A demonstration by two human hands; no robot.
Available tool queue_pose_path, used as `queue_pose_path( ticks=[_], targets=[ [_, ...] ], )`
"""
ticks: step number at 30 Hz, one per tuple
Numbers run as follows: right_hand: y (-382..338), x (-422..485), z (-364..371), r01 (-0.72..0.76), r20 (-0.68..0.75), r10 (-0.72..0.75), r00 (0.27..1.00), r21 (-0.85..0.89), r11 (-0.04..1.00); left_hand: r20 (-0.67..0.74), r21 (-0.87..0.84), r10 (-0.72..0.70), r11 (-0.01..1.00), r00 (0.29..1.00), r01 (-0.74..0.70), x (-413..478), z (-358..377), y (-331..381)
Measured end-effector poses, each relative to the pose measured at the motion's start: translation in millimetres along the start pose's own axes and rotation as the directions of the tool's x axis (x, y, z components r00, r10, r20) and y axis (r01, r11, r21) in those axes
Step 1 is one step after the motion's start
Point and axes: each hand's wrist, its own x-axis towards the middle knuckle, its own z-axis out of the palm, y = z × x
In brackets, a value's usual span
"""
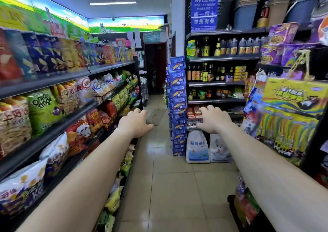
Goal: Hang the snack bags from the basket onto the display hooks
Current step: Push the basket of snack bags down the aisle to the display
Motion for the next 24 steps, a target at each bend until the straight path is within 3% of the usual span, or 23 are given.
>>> queue_pose_path(
  ticks=[12,18,24],
  targets=[
    [-14,158,38,-0.047,0.002,0.047,0.999,0.026,0.999,0.081,-0.001,0.069,0.998,0.994,-0.069,172,46,-41],
    [26,247,74,-0.017,-0.008,0.017,1.0,0.047,0.999,0.088,0.01,0.068,0.998,0.994,-0.069,264,84,-5],
    [114,341,100,0.009,0.066,-0.01,0.998,0.019,1.0,0.068,-0.057,0.054,0.997,0.996,-0.05,374,110,68]
  ],
)
